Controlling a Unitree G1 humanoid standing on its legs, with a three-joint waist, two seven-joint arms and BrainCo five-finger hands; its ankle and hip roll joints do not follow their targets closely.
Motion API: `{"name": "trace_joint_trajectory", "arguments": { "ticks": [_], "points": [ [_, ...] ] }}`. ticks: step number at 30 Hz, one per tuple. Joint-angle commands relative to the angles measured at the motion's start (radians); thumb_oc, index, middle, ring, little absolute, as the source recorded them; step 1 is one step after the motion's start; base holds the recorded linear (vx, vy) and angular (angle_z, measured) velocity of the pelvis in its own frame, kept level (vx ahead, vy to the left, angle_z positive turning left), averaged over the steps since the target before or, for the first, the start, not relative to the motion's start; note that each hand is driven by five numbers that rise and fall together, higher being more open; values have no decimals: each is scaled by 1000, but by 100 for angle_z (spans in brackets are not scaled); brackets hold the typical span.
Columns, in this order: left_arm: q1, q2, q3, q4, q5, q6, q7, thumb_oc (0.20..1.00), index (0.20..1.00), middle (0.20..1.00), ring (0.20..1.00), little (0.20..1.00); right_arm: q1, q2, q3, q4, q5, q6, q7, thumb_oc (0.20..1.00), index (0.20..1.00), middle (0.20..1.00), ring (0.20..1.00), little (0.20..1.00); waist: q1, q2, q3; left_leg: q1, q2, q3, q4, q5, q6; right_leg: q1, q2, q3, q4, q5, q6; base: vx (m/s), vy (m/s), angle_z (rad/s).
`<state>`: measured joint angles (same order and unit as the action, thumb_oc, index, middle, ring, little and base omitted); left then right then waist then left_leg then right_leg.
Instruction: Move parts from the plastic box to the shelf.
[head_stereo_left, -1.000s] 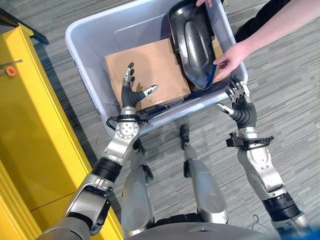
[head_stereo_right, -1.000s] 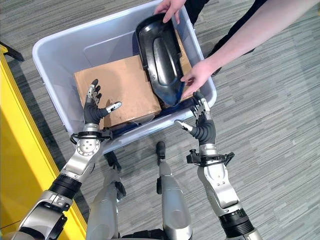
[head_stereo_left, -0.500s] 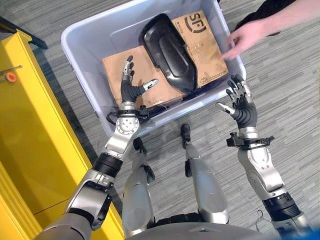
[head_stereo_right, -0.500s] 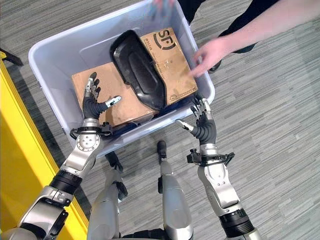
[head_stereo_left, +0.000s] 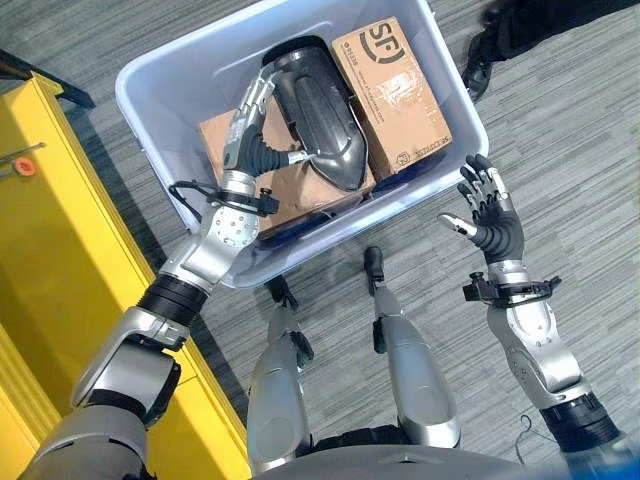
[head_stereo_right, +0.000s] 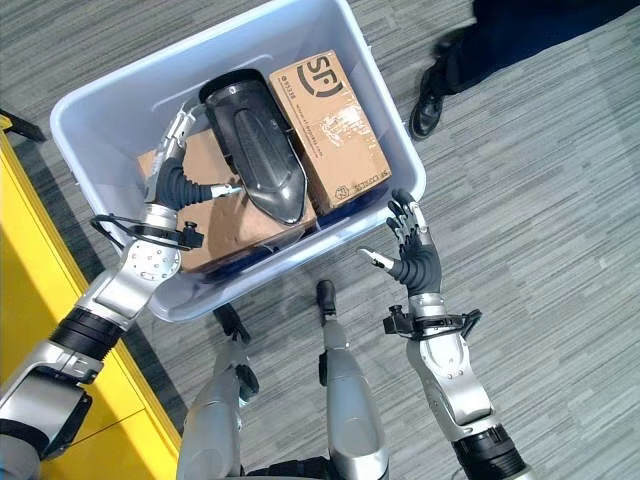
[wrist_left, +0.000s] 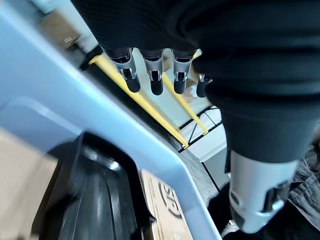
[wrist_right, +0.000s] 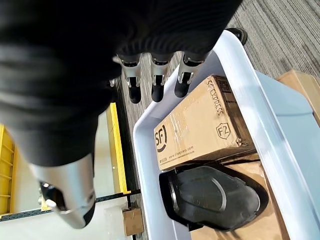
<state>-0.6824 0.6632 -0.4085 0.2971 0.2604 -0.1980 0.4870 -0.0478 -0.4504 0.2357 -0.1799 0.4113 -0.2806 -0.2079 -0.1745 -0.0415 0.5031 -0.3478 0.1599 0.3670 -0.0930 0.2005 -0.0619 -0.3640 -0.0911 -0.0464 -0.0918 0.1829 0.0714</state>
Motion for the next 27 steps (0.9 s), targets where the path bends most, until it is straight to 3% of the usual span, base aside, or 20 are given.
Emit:
{"name": "trace_joint_trajectory", "arguments": {
  "ticks": [1, 8, 10, 27],
  "points": [
    [-87, 53, -18, 30, 78, -11, 23, 1000, 1000, 1000, 1000, 1000, 4, -14, -89, -85, 13, -71, 10, 1000, 1000, 1000, 1000, 1000, -35, 1, -23, 42, 6, -17, 133, -149, -48, 19, -79, 24, 147, -149, 92, 0, 0, 0],
    [-198, 110, -123, 151, 202, 31, 7, 1000, 1000, 1000, 1000, 1000, 22, -25, -95, -82, 16, -70, 22, 1000, 1000, 1000, 1000, 1000, -46, 14, -21, 40, 4, -13, 141, -152, -48, 12, -80, 31, 153, -148, 96, 5, 10, -3],
    [-237, 129, -163, 195, 247, 49, -7, 1000, 1000, 1000, 1000, 1000, 33, -29, -102, -79, 17, -71, 25, 1000, 1000, 1000, 1000, 1000, -49, 22, -24, 50, 0, -23, 141, -176, -56, 18, -81, 35, 154, -168, 103, 83, 29, 0],
    [-467, 197, -396, 494, 370, 97, -78, 1000, 1000, 1000, 1000, 1000, 48, -52, -114, -67, 41, -73, 39, 1000, 1000, 1000, 1000, 1000, -82, 41, -7, 26, 2, -4, 156, -175, -59, -19, -76, 59, 171, -164, 108, -1, 1, -3]
  ]
}}
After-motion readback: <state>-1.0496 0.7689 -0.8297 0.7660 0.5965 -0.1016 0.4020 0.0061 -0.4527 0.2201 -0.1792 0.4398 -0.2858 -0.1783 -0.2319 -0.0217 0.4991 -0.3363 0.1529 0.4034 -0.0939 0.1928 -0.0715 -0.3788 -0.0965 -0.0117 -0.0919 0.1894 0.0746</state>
